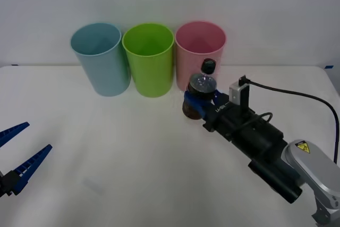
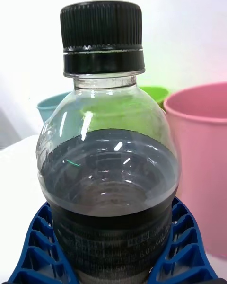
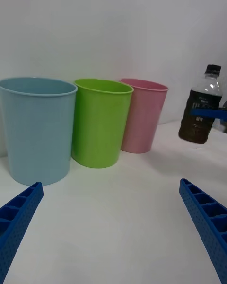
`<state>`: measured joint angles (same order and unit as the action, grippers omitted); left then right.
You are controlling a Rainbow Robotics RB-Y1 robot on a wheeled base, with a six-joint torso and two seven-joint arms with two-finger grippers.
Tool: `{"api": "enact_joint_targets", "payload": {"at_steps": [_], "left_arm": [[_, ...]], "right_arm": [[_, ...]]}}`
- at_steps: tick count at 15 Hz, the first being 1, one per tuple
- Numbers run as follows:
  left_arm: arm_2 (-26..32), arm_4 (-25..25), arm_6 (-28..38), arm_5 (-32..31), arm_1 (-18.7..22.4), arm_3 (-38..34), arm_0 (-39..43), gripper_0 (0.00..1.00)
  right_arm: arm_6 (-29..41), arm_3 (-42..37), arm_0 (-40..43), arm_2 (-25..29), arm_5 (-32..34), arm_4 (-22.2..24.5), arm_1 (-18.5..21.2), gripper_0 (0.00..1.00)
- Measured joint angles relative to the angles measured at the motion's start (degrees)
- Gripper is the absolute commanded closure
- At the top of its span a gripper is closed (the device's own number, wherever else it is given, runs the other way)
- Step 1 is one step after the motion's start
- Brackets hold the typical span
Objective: Grasp the object on the table and drop it into the matching bin: aluminum can to the light blue bin, PET bottle to the pink bin.
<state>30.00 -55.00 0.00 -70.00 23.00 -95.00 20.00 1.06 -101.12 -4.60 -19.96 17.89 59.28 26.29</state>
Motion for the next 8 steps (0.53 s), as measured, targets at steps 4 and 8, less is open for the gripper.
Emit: {"api": "enact_joint_targets", "payload": {"at_steps": [4,8], "left_arm": [[0.0,0.0,0.0,0.0,0.0,0.0,0.0,0.0],[0.0,0.0,0.0,0.0,0.0,0.0,0.0,0.0]], "right_arm": [[7.1,-6.5,-0.6,2.5,1.3,0.0,4.0,1.0],[14.5,-8.3,-5.1,4.1,1.1,0.1,8.4,1.0]]}}
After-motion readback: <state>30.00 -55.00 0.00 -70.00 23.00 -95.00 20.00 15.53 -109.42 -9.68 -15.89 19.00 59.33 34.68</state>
